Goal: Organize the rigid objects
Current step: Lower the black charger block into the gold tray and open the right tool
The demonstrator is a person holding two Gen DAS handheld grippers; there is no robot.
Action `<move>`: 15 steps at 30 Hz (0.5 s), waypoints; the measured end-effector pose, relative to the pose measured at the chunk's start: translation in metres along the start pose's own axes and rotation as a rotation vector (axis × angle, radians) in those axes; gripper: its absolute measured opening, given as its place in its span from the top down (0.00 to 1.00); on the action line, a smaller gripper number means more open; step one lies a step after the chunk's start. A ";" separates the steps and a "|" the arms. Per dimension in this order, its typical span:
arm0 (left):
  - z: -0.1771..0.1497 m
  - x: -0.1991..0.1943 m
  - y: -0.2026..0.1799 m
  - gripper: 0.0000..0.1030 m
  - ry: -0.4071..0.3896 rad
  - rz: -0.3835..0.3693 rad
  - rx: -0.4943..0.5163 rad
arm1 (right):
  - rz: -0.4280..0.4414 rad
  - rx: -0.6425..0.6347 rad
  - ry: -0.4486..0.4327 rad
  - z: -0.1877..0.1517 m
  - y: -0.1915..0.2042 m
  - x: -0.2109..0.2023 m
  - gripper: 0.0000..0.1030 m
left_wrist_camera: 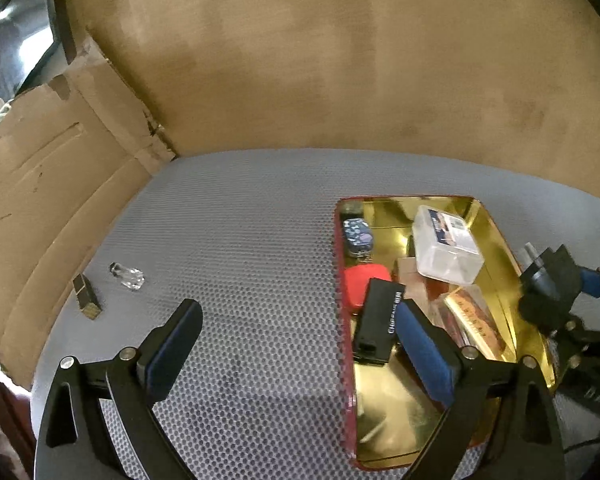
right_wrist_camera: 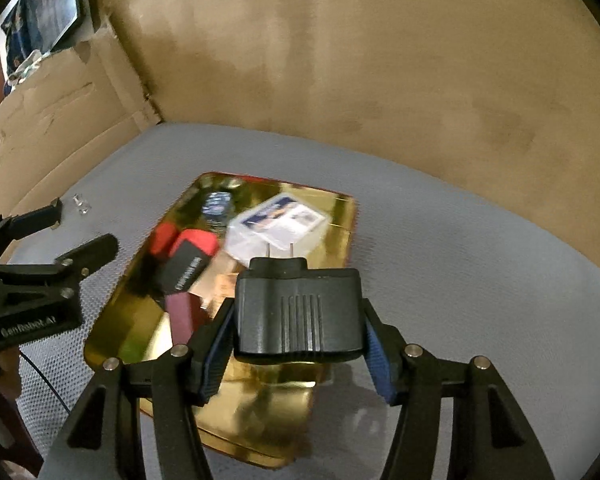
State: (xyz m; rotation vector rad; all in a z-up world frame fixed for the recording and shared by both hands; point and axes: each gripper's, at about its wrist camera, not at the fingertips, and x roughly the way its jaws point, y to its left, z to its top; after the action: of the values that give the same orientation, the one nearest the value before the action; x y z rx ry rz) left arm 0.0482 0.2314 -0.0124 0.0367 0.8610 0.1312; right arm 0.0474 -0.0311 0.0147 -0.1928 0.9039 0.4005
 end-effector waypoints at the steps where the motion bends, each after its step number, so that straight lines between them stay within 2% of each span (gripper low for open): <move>1: 0.000 0.000 0.003 0.07 0.001 -0.014 -0.008 | -0.002 -0.004 0.007 0.003 0.006 0.005 0.42; 8: 0.001 0.002 0.013 0.07 0.002 -0.016 -0.046 | 0.004 -0.019 0.050 0.013 0.036 0.029 0.42; 15: 0.001 0.004 0.015 0.07 0.012 -0.019 -0.065 | 0.005 0.025 0.087 0.018 0.041 0.045 0.42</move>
State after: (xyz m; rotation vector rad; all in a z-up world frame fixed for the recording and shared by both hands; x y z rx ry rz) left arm 0.0500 0.2465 -0.0131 -0.0329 0.8685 0.1415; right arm 0.0681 0.0238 -0.0100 -0.1859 0.9952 0.3878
